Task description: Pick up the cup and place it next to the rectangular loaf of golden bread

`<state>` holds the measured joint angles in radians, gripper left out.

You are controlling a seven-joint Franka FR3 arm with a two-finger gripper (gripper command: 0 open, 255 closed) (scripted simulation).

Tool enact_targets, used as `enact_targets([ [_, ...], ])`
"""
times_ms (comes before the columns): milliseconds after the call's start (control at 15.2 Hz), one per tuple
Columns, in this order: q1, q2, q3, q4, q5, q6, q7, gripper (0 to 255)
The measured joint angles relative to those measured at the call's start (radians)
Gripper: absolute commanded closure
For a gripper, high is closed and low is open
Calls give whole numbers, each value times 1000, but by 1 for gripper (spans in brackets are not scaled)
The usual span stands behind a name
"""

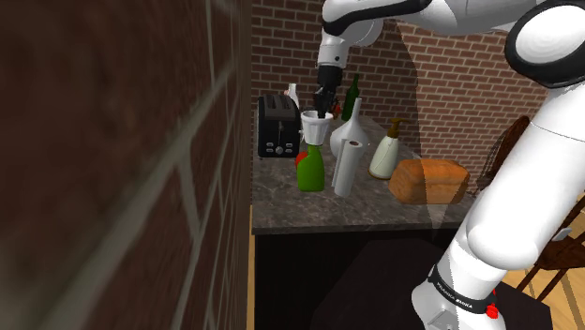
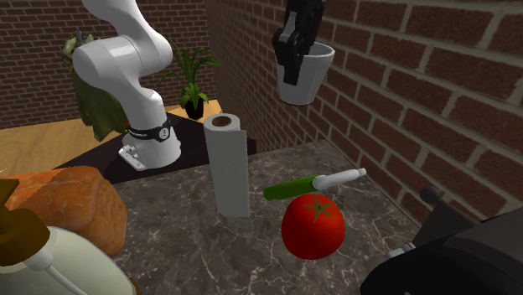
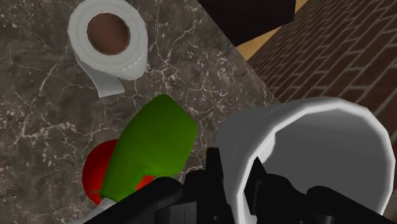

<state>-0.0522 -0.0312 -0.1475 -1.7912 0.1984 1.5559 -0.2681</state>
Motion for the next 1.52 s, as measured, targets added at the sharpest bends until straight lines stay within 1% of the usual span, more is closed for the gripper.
enact_targets([
  [396, -58, -115, -63, -128, -51, -5, -112, 255],
  [660, -100, -161, -112, -164, -90, -27, -193, 255],
  [726, -109, -184, -122, -191, -101, -24, -209, 255],
  [924, -138, -226, -155, -228, -134, -35, -262, 255],
  [1254, -190, -257, -226, -244, -191, -55, -371, 255],
  [1518, -200, -254, -242, -283, -201, -16, -397, 255],
])
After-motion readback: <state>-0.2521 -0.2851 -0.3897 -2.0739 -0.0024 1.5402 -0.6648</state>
